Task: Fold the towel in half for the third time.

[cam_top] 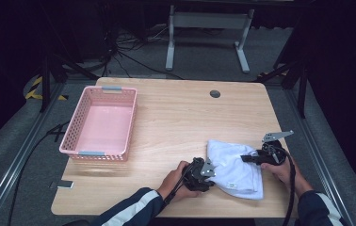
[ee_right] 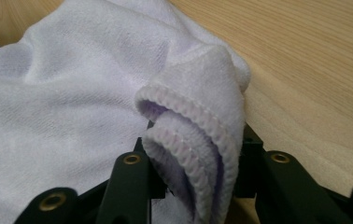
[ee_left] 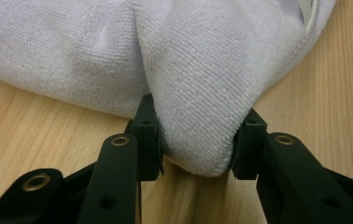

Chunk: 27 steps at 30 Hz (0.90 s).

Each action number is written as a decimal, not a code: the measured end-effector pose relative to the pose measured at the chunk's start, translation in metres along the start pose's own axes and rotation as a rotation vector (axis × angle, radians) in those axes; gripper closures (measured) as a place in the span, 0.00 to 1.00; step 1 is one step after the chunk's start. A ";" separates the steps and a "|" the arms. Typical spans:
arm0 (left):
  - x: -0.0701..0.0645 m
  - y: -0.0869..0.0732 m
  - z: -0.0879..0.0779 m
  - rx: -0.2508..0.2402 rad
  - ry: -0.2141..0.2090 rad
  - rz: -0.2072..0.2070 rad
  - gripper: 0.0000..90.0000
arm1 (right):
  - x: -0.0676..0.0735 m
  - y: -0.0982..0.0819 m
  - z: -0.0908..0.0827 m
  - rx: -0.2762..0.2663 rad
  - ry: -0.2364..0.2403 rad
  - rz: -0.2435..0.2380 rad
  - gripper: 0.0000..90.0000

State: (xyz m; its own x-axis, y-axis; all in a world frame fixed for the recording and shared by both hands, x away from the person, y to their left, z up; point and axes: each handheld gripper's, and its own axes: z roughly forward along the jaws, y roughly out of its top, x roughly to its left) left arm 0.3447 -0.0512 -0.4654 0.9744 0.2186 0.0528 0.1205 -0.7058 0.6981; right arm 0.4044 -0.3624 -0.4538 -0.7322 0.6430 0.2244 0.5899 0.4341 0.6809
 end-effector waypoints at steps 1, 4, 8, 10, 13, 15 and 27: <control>0.000 0.000 0.000 -0.002 0.007 0.002 0.71 | 0.001 0.001 0.000 -0.001 0.001 0.002 0.76; 0.003 -0.002 -0.006 0.012 0.008 0.008 0.72 | 0.005 0.004 0.002 0.001 -0.013 -0.020 0.78; 0.009 -0.003 -0.017 0.003 0.026 0.006 0.73 | 0.013 0.010 0.005 -0.001 -0.032 -0.043 0.79; 0.012 -0.004 -0.025 0.006 0.048 0.004 0.73 | 0.018 0.014 0.007 -0.002 -0.040 -0.062 0.80; 0.017 -0.006 -0.038 -0.002 0.068 0.005 0.74 | 0.025 0.024 0.010 -0.013 -0.037 -0.085 0.80; 0.020 -0.008 -0.046 -0.017 0.083 -0.012 0.74 | 0.028 0.029 0.012 -0.022 -0.039 -0.091 0.80; 0.030 -0.022 -0.094 -0.042 0.182 -0.025 0.74 | 0.051 0.083 0.023 -0.092 -0.024 -0.165 0.80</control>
State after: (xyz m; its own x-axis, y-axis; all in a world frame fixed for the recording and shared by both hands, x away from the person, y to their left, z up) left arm 0.3539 0.0342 -0.4125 0.9203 0.3569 0.1605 0.1329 -0.6708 0.7296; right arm 0.4239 -0.2790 -0.4023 -0.8075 0.5833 0.0881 0.4279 0.4763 0.7682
